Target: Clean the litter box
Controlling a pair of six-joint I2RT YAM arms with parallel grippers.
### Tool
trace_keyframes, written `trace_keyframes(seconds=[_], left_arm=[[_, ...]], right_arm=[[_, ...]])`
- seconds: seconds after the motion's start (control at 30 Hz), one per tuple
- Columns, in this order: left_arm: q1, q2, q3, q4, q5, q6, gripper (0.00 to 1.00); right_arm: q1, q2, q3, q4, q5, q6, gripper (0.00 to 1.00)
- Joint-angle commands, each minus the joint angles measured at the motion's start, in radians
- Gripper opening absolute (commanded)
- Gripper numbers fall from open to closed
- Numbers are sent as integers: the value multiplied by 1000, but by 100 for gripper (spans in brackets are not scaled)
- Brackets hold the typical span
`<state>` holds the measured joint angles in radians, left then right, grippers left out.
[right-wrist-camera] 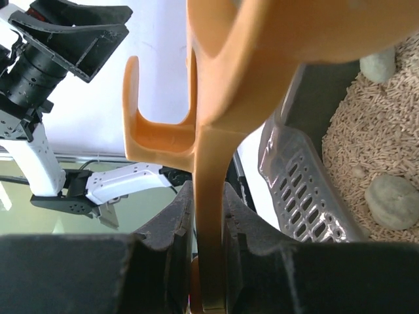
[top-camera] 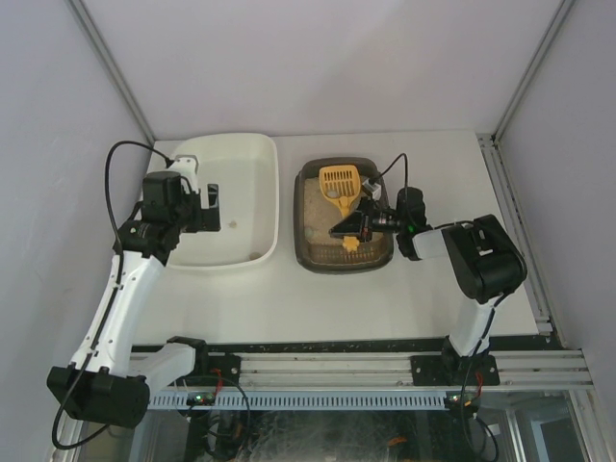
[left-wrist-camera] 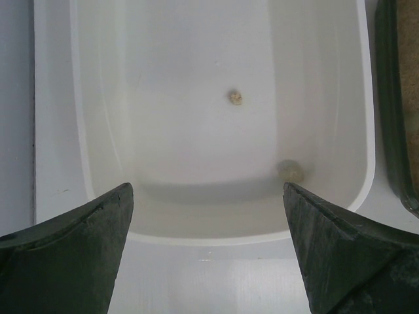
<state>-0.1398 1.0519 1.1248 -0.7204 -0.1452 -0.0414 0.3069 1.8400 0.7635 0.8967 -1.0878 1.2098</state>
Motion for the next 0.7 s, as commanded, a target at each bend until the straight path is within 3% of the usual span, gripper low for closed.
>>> trace_keyframes(seconds=[0.0,0.07,0.17,0.3,0.47,0.67], left_arm=[[27,-25,-22,7,58,24,100],[34,-24,-22,2,79,31,100],[34,-17,-22,-2,98,37,100],[53,10,7,-20,148,43,100],[84,138,156,-179,320,112,100],[212,273,371,-346,672,98,100]], right_arm=[[-45,-11,20,63,8,96,0],[-17,-14,34,31,6,96,0],[38,-65,97,-315,18,-111,0],[-9,-81,97,-261,24,-47,0],[19,-89,122,-273,-9,-48,0],[16,-81,132,-296,-39,-52,0]])
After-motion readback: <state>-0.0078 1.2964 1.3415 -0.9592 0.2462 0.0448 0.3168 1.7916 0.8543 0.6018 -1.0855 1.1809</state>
